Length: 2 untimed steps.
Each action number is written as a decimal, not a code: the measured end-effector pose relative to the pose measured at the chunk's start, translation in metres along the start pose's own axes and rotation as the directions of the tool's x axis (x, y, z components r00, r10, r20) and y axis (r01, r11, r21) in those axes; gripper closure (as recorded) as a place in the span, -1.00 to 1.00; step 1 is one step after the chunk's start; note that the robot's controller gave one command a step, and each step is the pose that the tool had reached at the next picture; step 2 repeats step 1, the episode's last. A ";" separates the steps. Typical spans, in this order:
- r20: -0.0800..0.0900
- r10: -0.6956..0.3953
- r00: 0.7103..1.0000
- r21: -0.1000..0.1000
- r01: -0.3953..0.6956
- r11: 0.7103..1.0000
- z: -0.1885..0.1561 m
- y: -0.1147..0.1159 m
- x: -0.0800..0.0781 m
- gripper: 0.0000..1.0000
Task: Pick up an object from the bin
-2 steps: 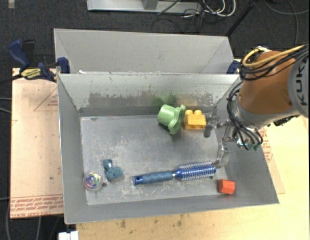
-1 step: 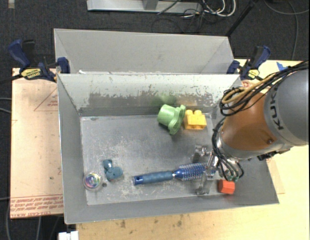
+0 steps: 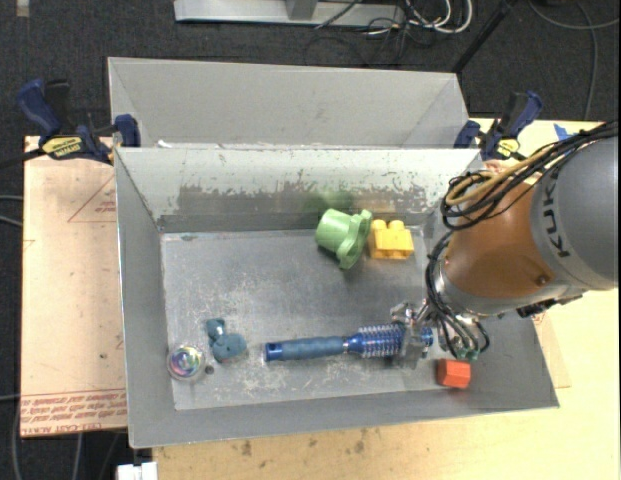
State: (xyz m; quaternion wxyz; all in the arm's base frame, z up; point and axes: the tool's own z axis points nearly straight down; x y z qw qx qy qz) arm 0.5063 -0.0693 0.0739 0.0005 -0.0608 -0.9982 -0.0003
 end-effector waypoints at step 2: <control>0.011 0.022 1.000 0.000 -0.022 1.000 -0.152 -0.004 -0.014 1.00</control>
Offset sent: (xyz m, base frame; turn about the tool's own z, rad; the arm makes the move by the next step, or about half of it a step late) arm 0.0116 -0.0060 0.1483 0.0237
